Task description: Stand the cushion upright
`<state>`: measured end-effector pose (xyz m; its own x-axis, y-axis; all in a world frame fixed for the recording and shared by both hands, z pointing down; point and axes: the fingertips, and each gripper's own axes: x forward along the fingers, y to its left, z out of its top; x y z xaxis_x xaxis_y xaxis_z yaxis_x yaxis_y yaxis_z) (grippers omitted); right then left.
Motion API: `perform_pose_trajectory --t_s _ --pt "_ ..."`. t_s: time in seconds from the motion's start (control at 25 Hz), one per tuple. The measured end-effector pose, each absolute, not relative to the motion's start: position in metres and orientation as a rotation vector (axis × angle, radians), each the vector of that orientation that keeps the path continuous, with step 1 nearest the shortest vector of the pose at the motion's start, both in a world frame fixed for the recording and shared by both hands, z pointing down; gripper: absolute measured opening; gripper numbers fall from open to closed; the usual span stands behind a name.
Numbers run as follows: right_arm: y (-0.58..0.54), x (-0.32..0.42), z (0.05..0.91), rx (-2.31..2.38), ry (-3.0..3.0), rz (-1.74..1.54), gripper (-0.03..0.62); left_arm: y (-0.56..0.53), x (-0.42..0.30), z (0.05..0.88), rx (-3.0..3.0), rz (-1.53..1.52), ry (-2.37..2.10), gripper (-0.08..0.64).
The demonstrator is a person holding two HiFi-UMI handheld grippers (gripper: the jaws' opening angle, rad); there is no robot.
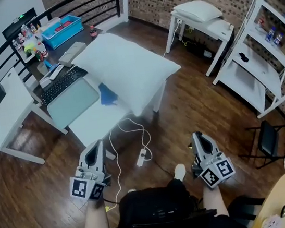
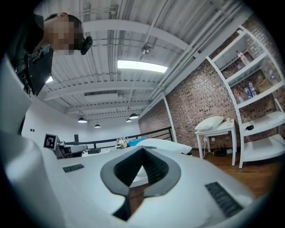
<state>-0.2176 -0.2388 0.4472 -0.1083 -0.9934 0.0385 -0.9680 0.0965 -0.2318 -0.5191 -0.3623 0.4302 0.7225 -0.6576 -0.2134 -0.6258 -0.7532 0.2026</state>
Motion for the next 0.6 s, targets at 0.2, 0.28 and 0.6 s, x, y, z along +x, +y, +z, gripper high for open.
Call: perform_pose_trajectory --t_s 0.2,0.28,0.6 --pt "-0.248 -0.077 0.463 -2.022 2.127 -0.345 0.005 -0.379 -0.413 0.431 2.82 -0.37 -1.133 0.002" --pt "-0.248 -0.02 0.461 -2.018 2.107 -0.344 0.004 -0.387 -0.366 0.425 2.821 -0.335 -1.153 0.002" --pt "-0.271 0.141 0.446 -2.016 2.139 -0.327 0.004 -0.417 -0.207 0.403 2.788 -0.409 -1.14 0.002"
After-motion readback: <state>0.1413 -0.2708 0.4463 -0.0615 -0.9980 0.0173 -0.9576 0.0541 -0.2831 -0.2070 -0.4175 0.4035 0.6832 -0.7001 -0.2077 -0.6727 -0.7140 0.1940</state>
